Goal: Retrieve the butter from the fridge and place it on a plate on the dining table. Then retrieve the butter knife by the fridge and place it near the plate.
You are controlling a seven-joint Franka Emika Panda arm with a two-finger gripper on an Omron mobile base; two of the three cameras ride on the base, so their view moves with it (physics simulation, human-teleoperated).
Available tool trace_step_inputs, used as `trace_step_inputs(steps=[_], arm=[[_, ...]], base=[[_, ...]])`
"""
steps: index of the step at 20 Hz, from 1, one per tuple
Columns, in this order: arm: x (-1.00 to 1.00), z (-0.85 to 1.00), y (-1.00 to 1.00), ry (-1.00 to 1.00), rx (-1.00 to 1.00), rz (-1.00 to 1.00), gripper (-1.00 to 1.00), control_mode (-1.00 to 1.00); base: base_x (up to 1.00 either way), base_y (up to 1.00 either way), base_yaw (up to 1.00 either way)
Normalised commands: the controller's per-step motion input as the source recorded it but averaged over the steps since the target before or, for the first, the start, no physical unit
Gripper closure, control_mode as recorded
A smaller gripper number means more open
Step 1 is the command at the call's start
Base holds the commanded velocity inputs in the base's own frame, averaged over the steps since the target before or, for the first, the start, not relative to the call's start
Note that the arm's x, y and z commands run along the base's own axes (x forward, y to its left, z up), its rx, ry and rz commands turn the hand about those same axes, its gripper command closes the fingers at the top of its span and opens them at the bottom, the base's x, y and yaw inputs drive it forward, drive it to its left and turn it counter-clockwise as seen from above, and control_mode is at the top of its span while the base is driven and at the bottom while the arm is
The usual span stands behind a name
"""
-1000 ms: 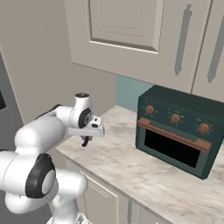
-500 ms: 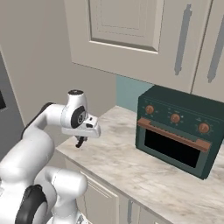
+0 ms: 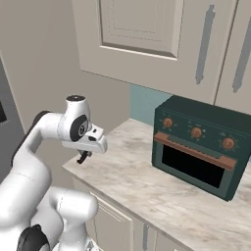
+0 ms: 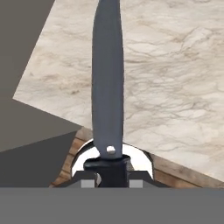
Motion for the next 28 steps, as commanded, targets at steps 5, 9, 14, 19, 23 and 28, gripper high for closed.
trace_step_inputs(steps=[5,9,14,19,23,28], arm=[[-0.40,0.03,0.11,0.00,0.00,-0.03,1.00,-1.00],[-0.40,0.00,0.09,0.00,0.00,-0.01,1.00,-1.00],[-0.29,0.04,0.01,0.00,0.00,0.00,1.00,-1.00],[-0.18,0.05,0.00,0.00,0.00,0.00,1.00,-1.00],[-0.04,0.01,0.00,0.00,0.00,-0.03,1.00,-1.00],[0.00,0.00,0.00,0.00,0.00,-0.01,1.00,-1.00]], base=[[0.00,0.00,0.00],[0.00,0.00,0.00],[0.00,0.00,0.00],[0.00,0.00,0.00],[0.00,0.00,0.00],[0.00,0.00,0.00]])
